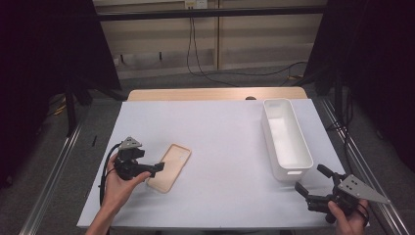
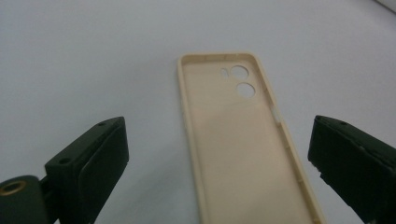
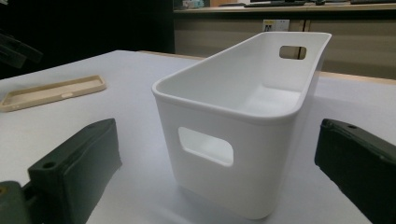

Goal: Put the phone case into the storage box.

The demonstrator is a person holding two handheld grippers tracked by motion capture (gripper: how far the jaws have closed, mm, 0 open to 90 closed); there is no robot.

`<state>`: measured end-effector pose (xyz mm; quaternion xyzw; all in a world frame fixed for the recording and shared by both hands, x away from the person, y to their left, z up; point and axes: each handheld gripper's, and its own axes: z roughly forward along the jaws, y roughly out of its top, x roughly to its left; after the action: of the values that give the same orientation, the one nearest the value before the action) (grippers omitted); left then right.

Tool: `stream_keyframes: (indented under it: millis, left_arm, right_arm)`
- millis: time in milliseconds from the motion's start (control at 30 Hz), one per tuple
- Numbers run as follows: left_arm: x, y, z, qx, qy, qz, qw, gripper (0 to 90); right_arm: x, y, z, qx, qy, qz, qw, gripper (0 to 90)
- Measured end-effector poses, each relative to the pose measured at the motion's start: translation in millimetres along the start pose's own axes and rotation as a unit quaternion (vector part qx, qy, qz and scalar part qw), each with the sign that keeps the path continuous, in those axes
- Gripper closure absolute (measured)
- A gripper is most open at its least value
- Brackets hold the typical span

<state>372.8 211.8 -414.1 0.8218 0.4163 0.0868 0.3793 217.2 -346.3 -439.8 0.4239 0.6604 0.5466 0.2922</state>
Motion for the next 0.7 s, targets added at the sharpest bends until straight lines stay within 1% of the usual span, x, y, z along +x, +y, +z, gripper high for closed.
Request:
stream_keyframes:
  millis: [67,100,133,167,200,233,267,300,333,367,400,433,467,500,533,567,633,667,700]
  left_arm:
    - [1.8,1.8,4.9,0.020,0.015,0.003,0.9997,7.0]
    - [2.7,1.9,6.5,0.024,0.015,0.000,0.9996,7.1]
    - [4.4,2.0,7.8,0.028,0.010,-0.006,0.9995,7.7]
    - [5.2,2.0,9.2,0.031,0.011,-0.014,0.9994,9.6]
    - [5.9,2.3,9.9,0.036,0.018,-0.007,0.9992,11.3]
    - [5.1,2.0,11.5,0.038,0.025,-0.007,0.9990,11.6]
    - [5.2,2.5,12.6,0.049,0.023,-0.002,0.9985,12.4]
    - [5.0,3.1,14.0,0.054,0.018,-0.003,0.9984,15.6]
    - [5.2,4.0,15.4,0.060,0.018,0.000,0.9980,15.6]
    - [5.6,6.5,19.1,0.069,0.027,0.003,0.9973,15.7]
    - [5.6,6.5,19.1,0.069,0.027,0.003,0.9973,16.1]
    - [6.7,8.0,21.7,0.073,0.020,0.003,0.9971,16.1]
    - [7.2,8.8,23.4,0.077,0.020,0.004,0.9968,19.1]
    - [8.0,9.3,25.5,0.074,0.023,0.005,0.9970,19.2]
    - [8.5,9.1,26.4,0.078,0.017,0.004,0.9968,20.5]
    - [8.8,8.7,27.6,0.082,0.016,0.002,0.9965,22.7]
    - [9.0,8.1,28.0,0.085,0.017,0.001,0.9963,23.8]
    - [9.3,7.8,27.7,0.090,0.019,0.006,0.9957,26.6]
    - [8.7,7.1,27.7,0.095,0.021,0.007,0.9953,26.6]
  right_arm:
    - [0.1,0.0,0.3,0.000,0.001,0.000,1.0000,0.0]
    - [0.2,0.0,0.4,0.000,0.000,0.001,1.0000,0.0]
    - [0.1,0.0,0.4,0.000,0.000,0.001,1.0000,0.0]
    - [-0.1,-0.2,0.4,0.000,0.000,0.001,1.0000,0.0]
    - [-0.2,-0.3,0.5,0.001,-0.001,0.002,1.0000,0.0]
    - [-0.2,-0.3,0.5,0.000,-0.002,0.003,1.0000,0.0]
    - [-0.3,-0.3,0.6,0.001,-0.002,0.003,1.0000,0.0]
    - [-0.2,-0.3,0.9,0.001,-0.002,0.003,1.0000,0.0]
    - [-0.2,-0.3,0.9,0.001,-0.002,0.003,1.0000,0.0]
    - [0.1,-0.1,1.3,0.002,-0.002,0.002,1.0000,0.0]
    - [0.1,-0.1,1.3,0.002,-0.002,0.002,1.0000,0.0]
    - [0.3,0.0,1.4,0.002,-0.002,0.002,1.0000,0.0]
    - [0.8,0.1,1.6,0.002,0.000,0.000,1.0000,0.0]
    - [0.8,0.0,1.5,0.002,0.000,0.001,1.0000,0.0]
    - [0.7,0.0,1.4,0.002,0.000,0.000,1.0000,0.0]
    - [0.4,-0.2,1.3,0.001,0.000,0.000,1.0000,0.0]
    - [0.1,-0.3,1.1,0.002,-0.001,0.001,1.0000,0.0]
    - [-0.1,-0.4,0.7,0.002,-0.001,0.002,1.0000,0.0]
    - [-0.1,-0.4,0.7,0.002,-0.001,0.002,1.0000,0.0]
